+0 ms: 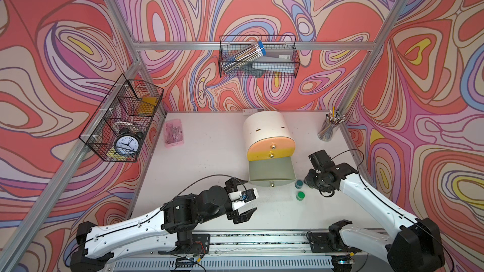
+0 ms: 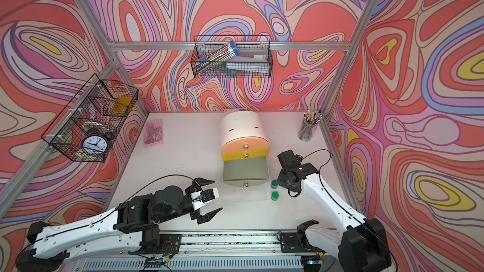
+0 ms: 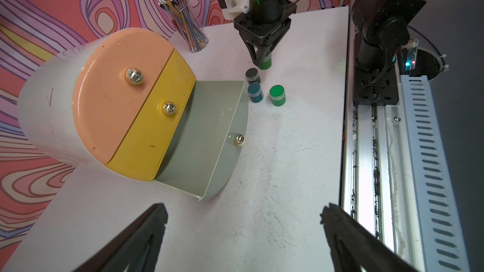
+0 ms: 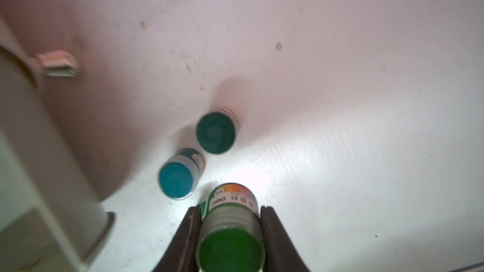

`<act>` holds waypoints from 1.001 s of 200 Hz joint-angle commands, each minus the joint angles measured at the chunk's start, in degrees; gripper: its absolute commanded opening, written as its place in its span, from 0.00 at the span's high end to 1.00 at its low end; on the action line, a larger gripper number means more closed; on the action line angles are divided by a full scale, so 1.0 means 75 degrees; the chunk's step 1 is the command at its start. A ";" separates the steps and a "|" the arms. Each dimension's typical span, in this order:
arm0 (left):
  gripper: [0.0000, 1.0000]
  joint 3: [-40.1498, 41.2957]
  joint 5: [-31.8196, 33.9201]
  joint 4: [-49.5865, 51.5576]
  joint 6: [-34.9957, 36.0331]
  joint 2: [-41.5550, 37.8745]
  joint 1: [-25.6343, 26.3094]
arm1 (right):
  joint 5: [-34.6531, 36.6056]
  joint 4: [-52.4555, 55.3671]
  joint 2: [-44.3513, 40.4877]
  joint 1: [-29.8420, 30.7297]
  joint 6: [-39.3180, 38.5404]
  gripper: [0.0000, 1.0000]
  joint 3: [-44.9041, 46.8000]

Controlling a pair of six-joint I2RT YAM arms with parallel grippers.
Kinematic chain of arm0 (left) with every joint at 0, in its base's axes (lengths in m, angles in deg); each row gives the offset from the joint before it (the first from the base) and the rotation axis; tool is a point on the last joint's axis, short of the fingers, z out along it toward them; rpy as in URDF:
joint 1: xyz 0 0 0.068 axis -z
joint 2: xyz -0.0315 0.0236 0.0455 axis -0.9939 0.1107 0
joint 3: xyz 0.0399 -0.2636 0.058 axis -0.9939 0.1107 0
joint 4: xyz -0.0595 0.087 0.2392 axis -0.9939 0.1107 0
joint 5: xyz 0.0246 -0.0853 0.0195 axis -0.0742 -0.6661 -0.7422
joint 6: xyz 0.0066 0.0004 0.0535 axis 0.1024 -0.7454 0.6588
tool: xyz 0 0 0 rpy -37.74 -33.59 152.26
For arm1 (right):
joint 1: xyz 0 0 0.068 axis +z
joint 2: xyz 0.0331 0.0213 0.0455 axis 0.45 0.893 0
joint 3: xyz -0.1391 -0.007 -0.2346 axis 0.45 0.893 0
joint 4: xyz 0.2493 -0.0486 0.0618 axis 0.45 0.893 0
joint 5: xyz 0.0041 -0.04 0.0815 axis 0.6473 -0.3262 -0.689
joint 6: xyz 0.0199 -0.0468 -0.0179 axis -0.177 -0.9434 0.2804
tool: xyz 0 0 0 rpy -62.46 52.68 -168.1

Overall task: Put the paint cans in the drawer according to color
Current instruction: Pick up the paint can at the center of the board, then place the paint can in the drawer.

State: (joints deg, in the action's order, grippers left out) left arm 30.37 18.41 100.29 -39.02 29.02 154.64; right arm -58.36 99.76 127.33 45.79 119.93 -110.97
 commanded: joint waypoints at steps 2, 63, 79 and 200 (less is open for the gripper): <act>0.01 0.0046 0.0109 -0.0228 0.0033 -0.0106 0.0025 | 0.0079 0.0630 0.0099 0.0344 -0.0199 0.81 -0.1029; 0.01 0.0446 0.0422 -0.0876 0.0293 -0.0501 0.0023 | -0.0174 -0.0520 0.1610 0.2255 0.0511 0.79 -0.2415; 0.01 0.0425 0.0574 -0.0844 0.0330 -0.0464 0.0020 | -0.0244 -0.1081 0.1802 0.2344 0.0686 0.79 -0.1970; 0.01 0.0413 0.0424 -0.0740 0.0341 -0.0288 0.0025 | 0.0870 -0.0870 0.1755 0.2261 0.0506 0.38 -0.1136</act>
State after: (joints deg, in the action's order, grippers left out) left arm 33.28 21.93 95.52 -36.88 26.94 154.64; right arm -56.98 88.81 143.33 63.56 124.41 -120.30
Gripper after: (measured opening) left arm 0.988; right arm 0.617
